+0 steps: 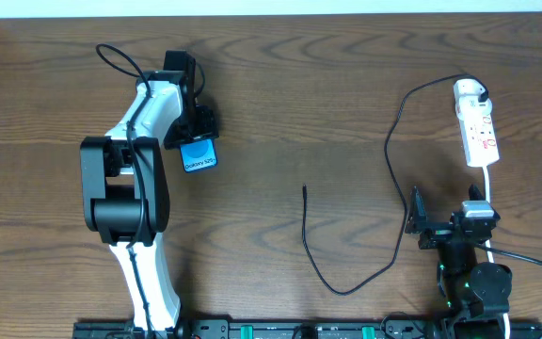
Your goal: Plug charger to phone and switch on socket
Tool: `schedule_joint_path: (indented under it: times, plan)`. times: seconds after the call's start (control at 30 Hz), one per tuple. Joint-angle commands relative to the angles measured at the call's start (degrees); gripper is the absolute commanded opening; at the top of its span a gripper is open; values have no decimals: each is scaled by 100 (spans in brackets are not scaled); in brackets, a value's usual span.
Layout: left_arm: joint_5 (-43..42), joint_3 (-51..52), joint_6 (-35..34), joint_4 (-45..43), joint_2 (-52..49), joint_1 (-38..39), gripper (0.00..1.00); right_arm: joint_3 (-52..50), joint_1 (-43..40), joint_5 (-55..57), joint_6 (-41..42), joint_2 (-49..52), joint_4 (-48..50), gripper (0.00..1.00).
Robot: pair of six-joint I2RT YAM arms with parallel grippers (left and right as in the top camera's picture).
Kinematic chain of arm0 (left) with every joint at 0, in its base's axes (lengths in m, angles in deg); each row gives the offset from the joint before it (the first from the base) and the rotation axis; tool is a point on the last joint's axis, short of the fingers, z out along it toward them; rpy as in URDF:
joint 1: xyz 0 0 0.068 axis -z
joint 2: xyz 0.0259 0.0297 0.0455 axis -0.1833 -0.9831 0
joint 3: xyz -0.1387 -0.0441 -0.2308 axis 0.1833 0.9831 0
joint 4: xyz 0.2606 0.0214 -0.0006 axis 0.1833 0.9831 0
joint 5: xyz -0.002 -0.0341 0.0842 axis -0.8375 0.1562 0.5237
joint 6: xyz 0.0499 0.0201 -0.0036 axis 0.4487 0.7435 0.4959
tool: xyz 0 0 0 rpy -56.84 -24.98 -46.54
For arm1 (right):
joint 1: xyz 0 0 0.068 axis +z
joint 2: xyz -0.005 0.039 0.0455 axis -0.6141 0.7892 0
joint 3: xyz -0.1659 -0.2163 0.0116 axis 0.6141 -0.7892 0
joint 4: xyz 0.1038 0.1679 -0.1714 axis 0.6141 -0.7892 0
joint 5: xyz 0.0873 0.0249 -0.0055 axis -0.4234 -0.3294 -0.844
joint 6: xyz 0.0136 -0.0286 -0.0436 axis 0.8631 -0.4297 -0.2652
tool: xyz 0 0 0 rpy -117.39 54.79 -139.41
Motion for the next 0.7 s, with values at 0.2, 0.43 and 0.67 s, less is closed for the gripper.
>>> schedule_joint_path:
  times: [0.2,0.43,0.67]
  plan:
    - [-57,63,52,28,-345,-37,51,-7,50,44,55,-33,-20,99]
    - [-57,63,52,28,-345,-37,36,-7,50,44,55,-33,-22,99]
    - [-55,63,52,24,-345,-35,8,-7,50,44,55,-33,-22,99]
